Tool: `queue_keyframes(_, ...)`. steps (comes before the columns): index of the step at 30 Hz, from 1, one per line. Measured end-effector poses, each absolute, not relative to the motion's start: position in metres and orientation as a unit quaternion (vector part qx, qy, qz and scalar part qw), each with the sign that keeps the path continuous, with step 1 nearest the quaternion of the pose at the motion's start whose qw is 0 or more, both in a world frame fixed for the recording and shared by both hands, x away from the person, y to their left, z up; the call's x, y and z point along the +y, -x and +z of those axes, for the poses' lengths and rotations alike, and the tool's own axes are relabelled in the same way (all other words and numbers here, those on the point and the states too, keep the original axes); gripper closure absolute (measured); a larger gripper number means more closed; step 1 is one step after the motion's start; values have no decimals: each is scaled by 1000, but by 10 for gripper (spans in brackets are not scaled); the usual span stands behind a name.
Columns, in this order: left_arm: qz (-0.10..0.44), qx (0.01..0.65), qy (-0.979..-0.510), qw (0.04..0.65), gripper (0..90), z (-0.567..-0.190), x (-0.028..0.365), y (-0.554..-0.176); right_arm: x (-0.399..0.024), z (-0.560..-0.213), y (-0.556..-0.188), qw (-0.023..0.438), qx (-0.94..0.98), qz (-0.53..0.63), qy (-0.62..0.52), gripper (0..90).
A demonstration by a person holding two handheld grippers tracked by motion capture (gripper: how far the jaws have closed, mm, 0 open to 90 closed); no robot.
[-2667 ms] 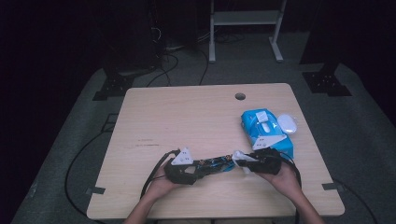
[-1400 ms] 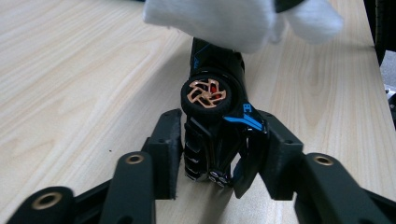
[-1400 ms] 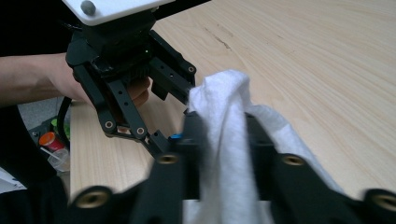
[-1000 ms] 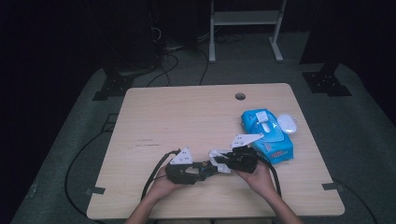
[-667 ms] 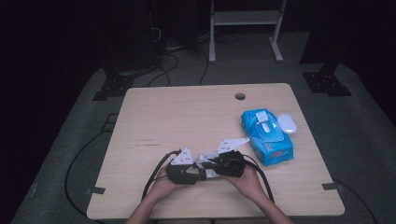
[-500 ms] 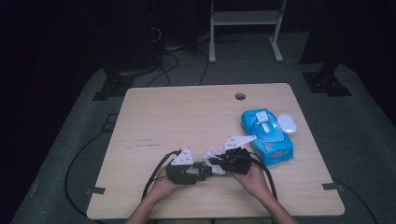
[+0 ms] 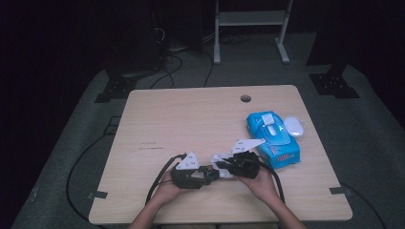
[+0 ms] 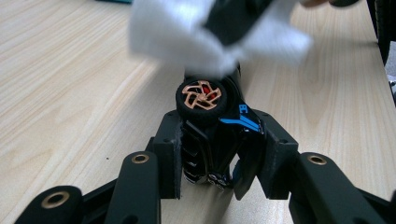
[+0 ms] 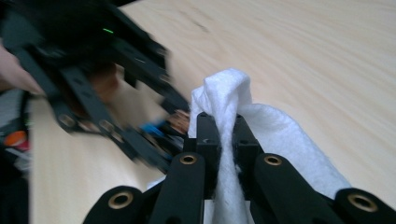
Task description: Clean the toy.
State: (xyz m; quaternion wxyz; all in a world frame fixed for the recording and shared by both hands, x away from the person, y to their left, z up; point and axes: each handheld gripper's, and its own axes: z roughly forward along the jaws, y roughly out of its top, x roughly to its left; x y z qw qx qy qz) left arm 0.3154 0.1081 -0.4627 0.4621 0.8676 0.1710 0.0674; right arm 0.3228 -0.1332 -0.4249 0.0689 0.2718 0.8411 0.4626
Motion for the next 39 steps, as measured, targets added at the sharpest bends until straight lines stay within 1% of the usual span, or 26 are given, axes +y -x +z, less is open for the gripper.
queue_keyframes(2, 68, 168, -868, 461, 580, -463, 108, -315, -148, -425, -325, 80, 837, 458, -289, 847)
queue_keyframes(5, 69, 168, -869, 461, 579, -463, 107, -315, -158, -426, -327, 75, 828, 464, -305, 847)
queue_keyframes(7, 68, 170, -868, 461, 579, -463, 107, -315, -151, -426, -324, 78, 832, 462, -297, 846)
queue_keyframes(10, 68, 173, -868, 461, 579, -463, 107, -315, -136, -428, -319, 69, 836, 470, -276, 846)
queue_keyframes(12, 67, 175, -866, 464, 579, -464, 108, -316, -132, -426, -319, 74, 842, 463, -267, 846)
queue_keyframes(14, 67, 175, -866, 463, 579, -463, 108, -315, -138, -425, -322, 77, 842, 459, -274, 846)
queue_keyframes(16, 68, 172, -868, 461, 579, -463, 108, -315, -149, -424, -326, 89, 838, 454, -288, 847)
queue_keyframes(18, 68, 171, -868, 462, 578, -463, 107, -315, -161, -423, -329, 90, 830, 457, -308, 847)
queue_keyframes(20, 67, 172, -868, 462, 578, -463, 107, -315, -164, -423, -329, 97, 828, 454, -313, 847)
queue_keyframes(23, 66, 174, -867, 462, 578, -463, 107, -316, -157, -424, -327, 87, 828, 461, -306, 847)
queue_keyframes(25, 66, 174, -867, 461, 577, -463, 107, -316, -144, -426, -323, 72, 834, 466, -287, 847)
queue_keyframes(29, 68, 173, -868, 460, 578, -463, 107, -315, -135, -425, -320, 77, 844, 459, -266, 846)
queue_keyframes(32, 67, 172, -868, 461, 578, -463, 108, -315, -149, -424, -325, 88, 840, 453, -285, 847)
queue_keyframes(34, 68, 170, -869, 459, 578, -463, 108, -315, -163, -424, -329, 85, 831, 458, -303, 847)
queue_keyframes(35, 69, 170, -870, 458, 578, -463, 108, -315, -169, -423, -331, 98, 830, 451, -313, 847)
queue_keyframes(36, 69, 170, -870, 459, 578, -463, 107, -315, -172, -423, -332, 99, 829, 451, -317, 847)
queue_keyframes(38, 68, 170, -870, 458, 578, -463, 107, -315, -176, -424, -332, 88, 821, 461, -326, 847)
queue_keyframes(39, 69, 170, -870, 458, 578, -463, 107, -315, -173, -424, -331, 89, 822, 461, -321, 847)
